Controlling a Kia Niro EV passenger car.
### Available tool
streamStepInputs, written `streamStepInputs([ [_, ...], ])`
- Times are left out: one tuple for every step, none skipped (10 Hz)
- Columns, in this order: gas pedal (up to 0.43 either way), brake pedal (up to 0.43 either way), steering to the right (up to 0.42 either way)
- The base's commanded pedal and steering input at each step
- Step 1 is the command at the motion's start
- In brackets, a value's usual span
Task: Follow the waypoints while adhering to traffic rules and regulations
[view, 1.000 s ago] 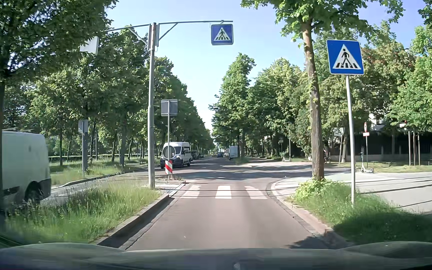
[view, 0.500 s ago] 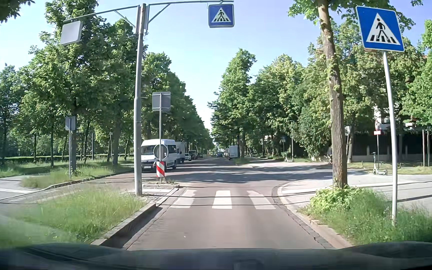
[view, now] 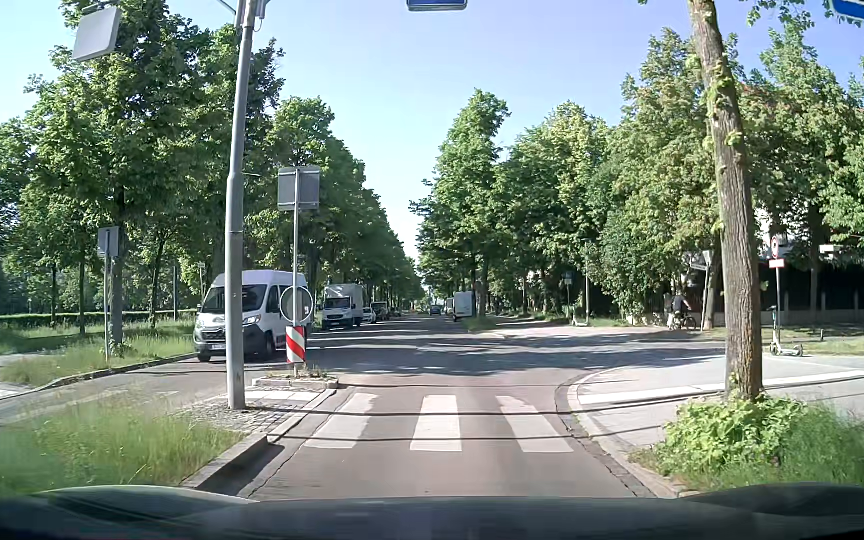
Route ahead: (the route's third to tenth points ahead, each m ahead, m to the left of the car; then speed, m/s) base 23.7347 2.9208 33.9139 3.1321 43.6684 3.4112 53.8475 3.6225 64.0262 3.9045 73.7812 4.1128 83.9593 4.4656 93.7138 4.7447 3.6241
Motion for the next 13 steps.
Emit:
streamStepInputs([
  [0.319,0.000,0.024],
  [0.319,0.000,0.023],
  [0.311,0.000,0.019],
  [0.299,0.000,0.014],
  [0.299,0.000,0.011],
  [0.299,0.000,0.010],
  [0.299,0.000,0.008],
  [0.287,0.000,0.006],
  [0.280,0.000,0.005],
  [0.268,0.000,0.002],
  [0.260,0.000,-0.002],
  [0.260,0.000,-0.004],
  [0.248,0.000,-0.006],
])
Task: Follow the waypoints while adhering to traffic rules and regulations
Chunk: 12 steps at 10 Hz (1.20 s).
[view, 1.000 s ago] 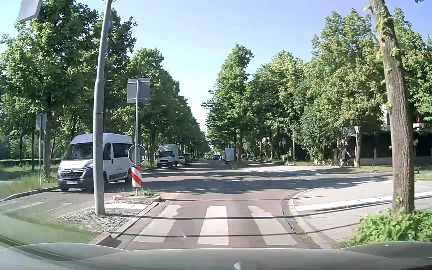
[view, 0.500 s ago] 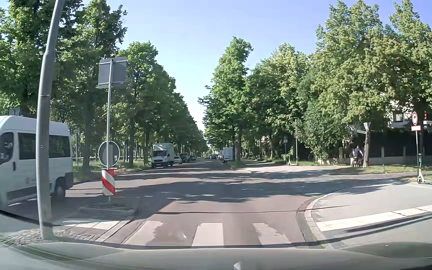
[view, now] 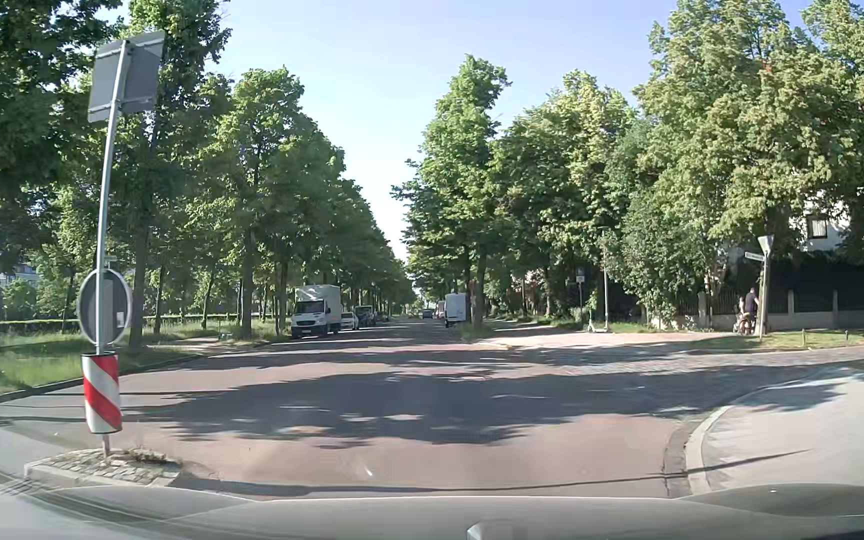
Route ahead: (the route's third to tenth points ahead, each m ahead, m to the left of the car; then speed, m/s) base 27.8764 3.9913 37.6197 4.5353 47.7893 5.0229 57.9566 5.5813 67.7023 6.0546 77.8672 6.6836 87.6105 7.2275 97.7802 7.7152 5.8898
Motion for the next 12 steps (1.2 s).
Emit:
streamStepInputs([
  [0.240,0.000,-0.010],
  [0.240,0.000,-0.015],
  [0.240,0.000,-0.015],
  [0.228,0.000,-0.015],
  [0.228,0.000,-0.017],
  [0.220,0.000,-0.018],
  [0.197,0.000,-0.018],
  [0.197,0.000,-0.018],
  [0.177,0.000,-0.019],
  [0.177,0.000,-0.020],
  [0.177,0.000,-0.021],
  [0.177,0.000,-0.021],
])
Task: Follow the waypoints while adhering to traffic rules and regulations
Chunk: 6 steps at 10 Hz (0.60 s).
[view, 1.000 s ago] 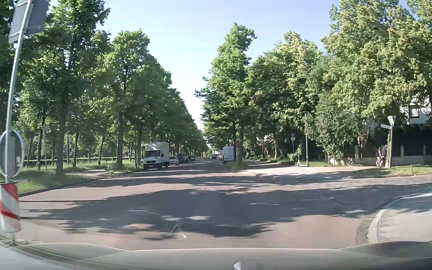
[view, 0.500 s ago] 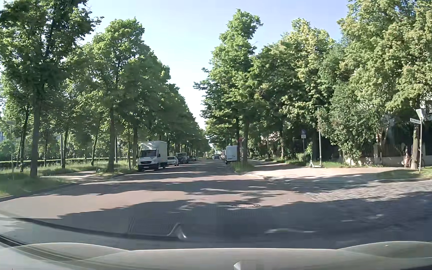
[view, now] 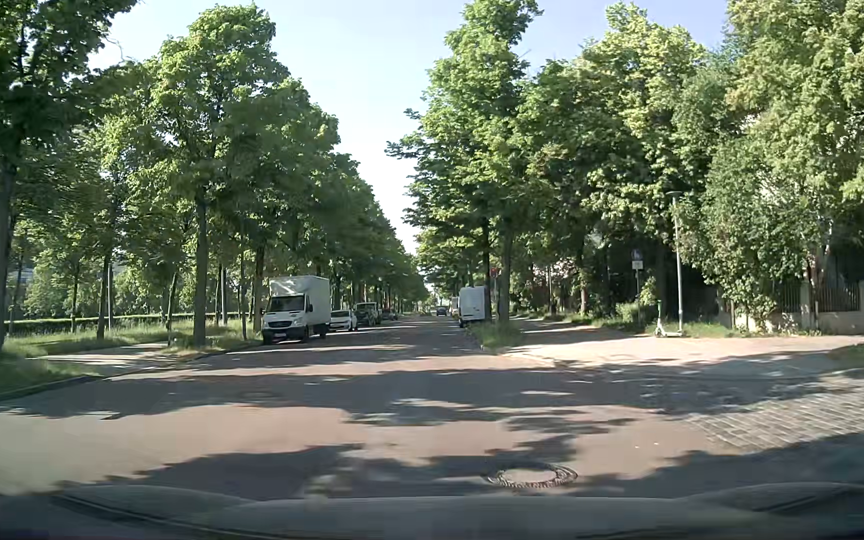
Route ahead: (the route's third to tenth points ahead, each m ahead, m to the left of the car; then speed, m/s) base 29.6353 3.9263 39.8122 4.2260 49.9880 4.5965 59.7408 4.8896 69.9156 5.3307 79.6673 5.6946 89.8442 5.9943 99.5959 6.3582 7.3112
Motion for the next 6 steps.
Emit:
streamStepInputs([
  [0.177,0.000,-0.021],
  [0.169,0.000,-0.021],
  [0.150,0.000,-0.022],
  [0.138,0.000,-0.022],
  [0.118,0.000,-0.022],
  [0.110,0.000,-0.022],
])
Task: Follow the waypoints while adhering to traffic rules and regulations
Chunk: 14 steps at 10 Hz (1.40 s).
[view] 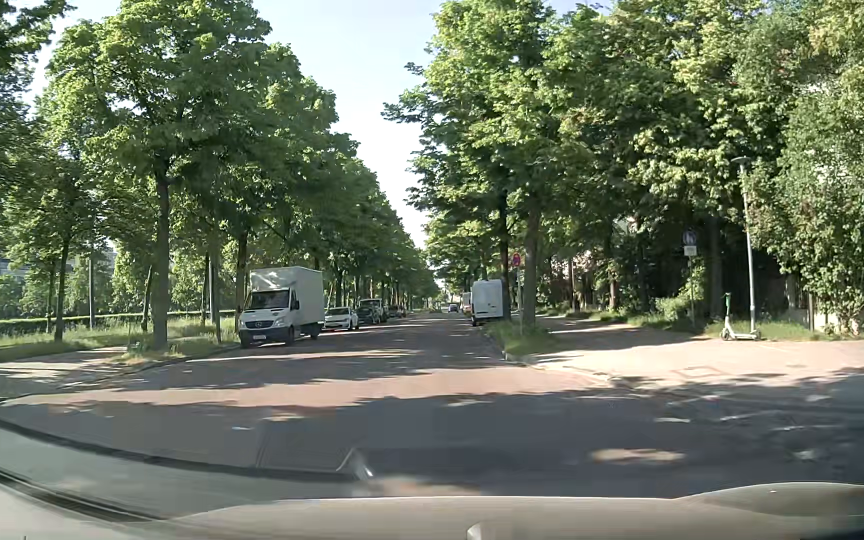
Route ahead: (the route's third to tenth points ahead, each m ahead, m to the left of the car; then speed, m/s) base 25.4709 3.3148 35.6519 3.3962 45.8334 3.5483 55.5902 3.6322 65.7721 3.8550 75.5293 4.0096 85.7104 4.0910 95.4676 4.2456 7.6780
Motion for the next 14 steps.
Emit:
streamStepInputs([
  [0.098,0.000,-0.021],
  [0.098,0.000,-0.021],
  [0.098,0.000,-0.021],
  [0.098,0.000,-0.021],
  [0.098,0.000,-0.020],
  [0.098,0.000,-0.016],
  [0.098,0.000,-0.011],
  [0.098,0.000,-0.011],
  [0.098,0.000,-0.011],
  [0.098,0.000,-0.011],
  [0.098,0.000,-0.011],
  [0.098,0.000,-0.011],
  [0.098,0.000,-0.011],
  [0.098,0.000,-0.011],
])
